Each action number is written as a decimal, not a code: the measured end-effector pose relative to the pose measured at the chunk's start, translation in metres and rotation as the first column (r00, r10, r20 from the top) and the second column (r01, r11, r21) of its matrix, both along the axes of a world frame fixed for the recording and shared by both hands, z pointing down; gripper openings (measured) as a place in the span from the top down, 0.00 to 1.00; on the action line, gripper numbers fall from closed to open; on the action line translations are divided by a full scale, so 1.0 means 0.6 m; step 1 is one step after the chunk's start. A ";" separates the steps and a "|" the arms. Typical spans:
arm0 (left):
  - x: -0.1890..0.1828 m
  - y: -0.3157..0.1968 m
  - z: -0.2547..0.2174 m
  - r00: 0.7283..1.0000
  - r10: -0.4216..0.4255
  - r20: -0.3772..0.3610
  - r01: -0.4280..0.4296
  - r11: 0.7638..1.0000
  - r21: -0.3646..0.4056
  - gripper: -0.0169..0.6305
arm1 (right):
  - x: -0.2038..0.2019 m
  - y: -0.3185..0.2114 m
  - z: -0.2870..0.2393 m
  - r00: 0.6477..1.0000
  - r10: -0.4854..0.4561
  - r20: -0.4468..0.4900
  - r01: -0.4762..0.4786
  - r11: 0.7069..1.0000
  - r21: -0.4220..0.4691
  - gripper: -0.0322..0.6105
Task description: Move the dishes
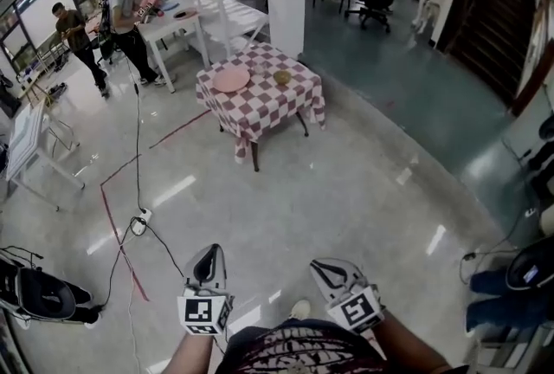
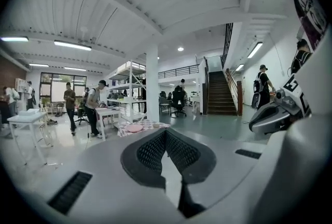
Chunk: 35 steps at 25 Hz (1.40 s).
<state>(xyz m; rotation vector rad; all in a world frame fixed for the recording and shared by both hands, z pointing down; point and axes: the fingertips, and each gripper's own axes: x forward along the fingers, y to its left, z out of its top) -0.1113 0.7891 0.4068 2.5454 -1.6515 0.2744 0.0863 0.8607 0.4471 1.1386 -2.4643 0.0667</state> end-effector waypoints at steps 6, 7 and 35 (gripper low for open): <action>0.007 -0.004 -0.032 0.981 -0.125 -0.146 0.127 0.992 0.009 0.94 | 0.020 -0.042 -0.034 0.991 0.066 0.117 -0.068 0.997 0.021 0.90; 0.022 -0.005 -0.033 0.980 -0.123 -0.158 0.126 0.992 0.011 0.94 | 0.023 -0.047 -0.040 0.985 0.093 0.142 -0.097 0.995 0.024 0.90; 0.117 -0.193 0.028 0.987 0.061 -0.148 -0.069 0.996 -0.048 0.94 | 0.040 -0.214 0.019 0.969 0.193 0.155 -0.181 0.980 -0.087 0.90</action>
